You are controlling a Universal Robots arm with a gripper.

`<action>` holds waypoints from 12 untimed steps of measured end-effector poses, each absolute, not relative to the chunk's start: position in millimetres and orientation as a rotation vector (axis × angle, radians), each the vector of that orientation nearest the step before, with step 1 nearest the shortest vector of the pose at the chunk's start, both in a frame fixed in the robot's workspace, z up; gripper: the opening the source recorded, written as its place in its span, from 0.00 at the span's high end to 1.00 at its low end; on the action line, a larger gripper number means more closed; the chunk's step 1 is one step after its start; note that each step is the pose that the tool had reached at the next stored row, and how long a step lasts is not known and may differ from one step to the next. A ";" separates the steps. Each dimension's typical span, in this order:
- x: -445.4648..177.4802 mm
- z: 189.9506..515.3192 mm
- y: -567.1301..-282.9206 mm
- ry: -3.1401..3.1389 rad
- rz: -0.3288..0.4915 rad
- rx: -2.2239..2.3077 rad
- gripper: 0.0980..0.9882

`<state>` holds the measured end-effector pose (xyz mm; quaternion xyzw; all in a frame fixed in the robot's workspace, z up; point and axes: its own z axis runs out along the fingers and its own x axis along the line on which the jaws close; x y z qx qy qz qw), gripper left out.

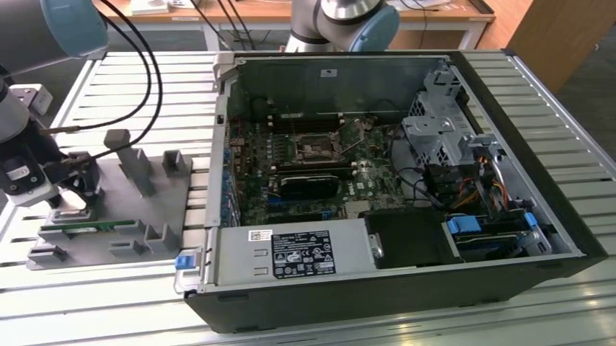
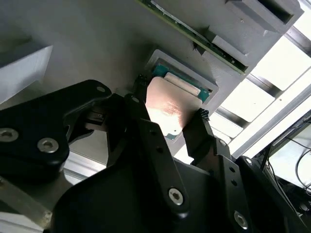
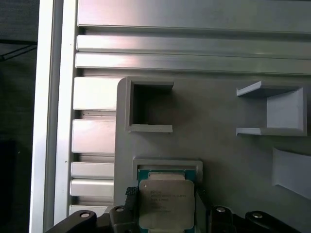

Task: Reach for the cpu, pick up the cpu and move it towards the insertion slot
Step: 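Pick up the cpu and move it towards the insertion slot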

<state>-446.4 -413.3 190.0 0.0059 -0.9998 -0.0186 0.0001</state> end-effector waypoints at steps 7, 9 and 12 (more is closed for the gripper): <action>-446.4 220.2 -413.2 -3.141 -0.058 0.019 0.50; -446.4 229.2 -413.2 -3.141 -0.059 0.019 0.50; -446.4 242.9 -413.2 -3.141 -0.058 0.019 0.50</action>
